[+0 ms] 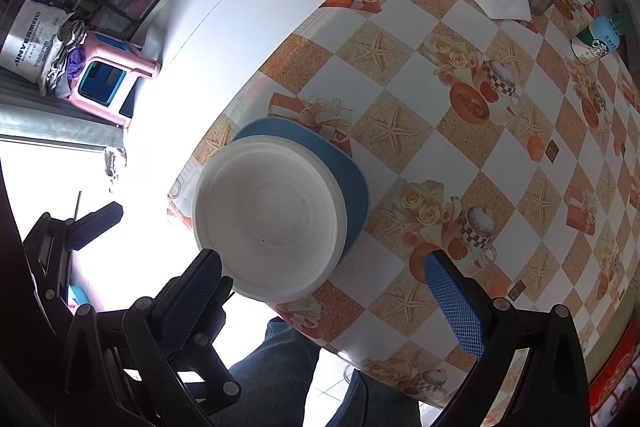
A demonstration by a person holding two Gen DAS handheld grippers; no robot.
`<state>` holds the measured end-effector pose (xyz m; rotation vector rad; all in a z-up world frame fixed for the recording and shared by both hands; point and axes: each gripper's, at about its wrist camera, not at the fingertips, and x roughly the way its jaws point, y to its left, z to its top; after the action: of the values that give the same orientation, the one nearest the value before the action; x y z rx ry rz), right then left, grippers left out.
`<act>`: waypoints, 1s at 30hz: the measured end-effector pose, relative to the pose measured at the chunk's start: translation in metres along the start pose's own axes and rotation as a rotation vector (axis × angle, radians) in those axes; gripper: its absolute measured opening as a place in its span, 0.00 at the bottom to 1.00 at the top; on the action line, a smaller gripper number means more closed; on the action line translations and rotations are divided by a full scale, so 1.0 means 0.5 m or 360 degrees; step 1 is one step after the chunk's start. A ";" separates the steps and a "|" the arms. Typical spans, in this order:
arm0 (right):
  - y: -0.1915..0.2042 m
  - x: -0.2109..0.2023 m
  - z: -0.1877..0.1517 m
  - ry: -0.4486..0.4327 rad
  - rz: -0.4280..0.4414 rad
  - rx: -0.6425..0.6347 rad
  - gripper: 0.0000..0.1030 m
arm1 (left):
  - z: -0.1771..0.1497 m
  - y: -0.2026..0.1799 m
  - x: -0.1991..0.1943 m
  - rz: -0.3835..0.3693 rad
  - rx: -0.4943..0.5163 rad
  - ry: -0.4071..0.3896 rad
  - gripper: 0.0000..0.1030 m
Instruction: Organize plates and bowls
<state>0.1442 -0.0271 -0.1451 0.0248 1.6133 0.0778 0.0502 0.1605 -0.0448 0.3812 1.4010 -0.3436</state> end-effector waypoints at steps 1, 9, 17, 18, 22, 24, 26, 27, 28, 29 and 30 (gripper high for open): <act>0.000 0.000 0.000 0.0003 -0.0002 -0.0004 0.99 | 0.000 0.000 0.000 0.0000 0.0002 -0.0001 1.00; 0.003 -0.002 -0.001 0.0003 -0.0016 -0.0009 0.99 | 0.000 -0.007 -0.002 -0.0001 0.0025 0.0002 1.00; 0.000 -0.004 -0.005 -0.0001 -0.0027 0.0012 0.99 | 0.000 -0.003 -0.007 -0.0014 0.0011 -0.0007 1.00; 0.001 -0.005 -0.005 -0.0001 -0.0028 0.0012 0.99 | 0.000 -0.002 -0.008 -0.0017 0.0005 -0.0007 1.00; 0.002 -0.006 -0.006 -0.0005 -0.0032 0.0014 0.99 | -0.002 0.000 -0.009 -0.0018 0.0007 -0.0003 1.00; 0.003 -0.005 -0.006 -0.0004 -0.0032 0.0012 0.99 | -0.003 0.000 -0.009 -0.0017 0.0012 0.0000 1.00; 0.004 -0.005 -0.006 -0.0003 -0.0033 0.0012 0.99 | -0.004 0.000 -0.009 -0.0011 0.0020 0.0001 1.00; 0.004 -0.005 -0.006 -0.0003 -0.0033 0.0012 0.99 | -0.005 0.000 -0.010 -0.0009 0.0023 0.0001 1.00; 0.004 -0.005 -0.006 -0.0002 -0.0032 0.0012 0.99 | -0.005 0.000 -0.010 -0.0007 0.0026 0.0001 1.00; 0.004 -0.005 -0.006 -0.0002 -0.0032 0.0012 0.99 | -0.006 0.000 -0.010 -0.0006 0.0025 0.0001 1.00; 0.005 -0.005 -0.007 0.0000 -0.0033 0.0009 0.99 | -0.007 0.000 -0.010 -0.0006 0.0024 0.0001 1.00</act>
<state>0.1405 -0.0250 -0.1423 0.0128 1.6132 0.0572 0.0465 0.1619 -0.0402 0.3912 1.4007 -0.3572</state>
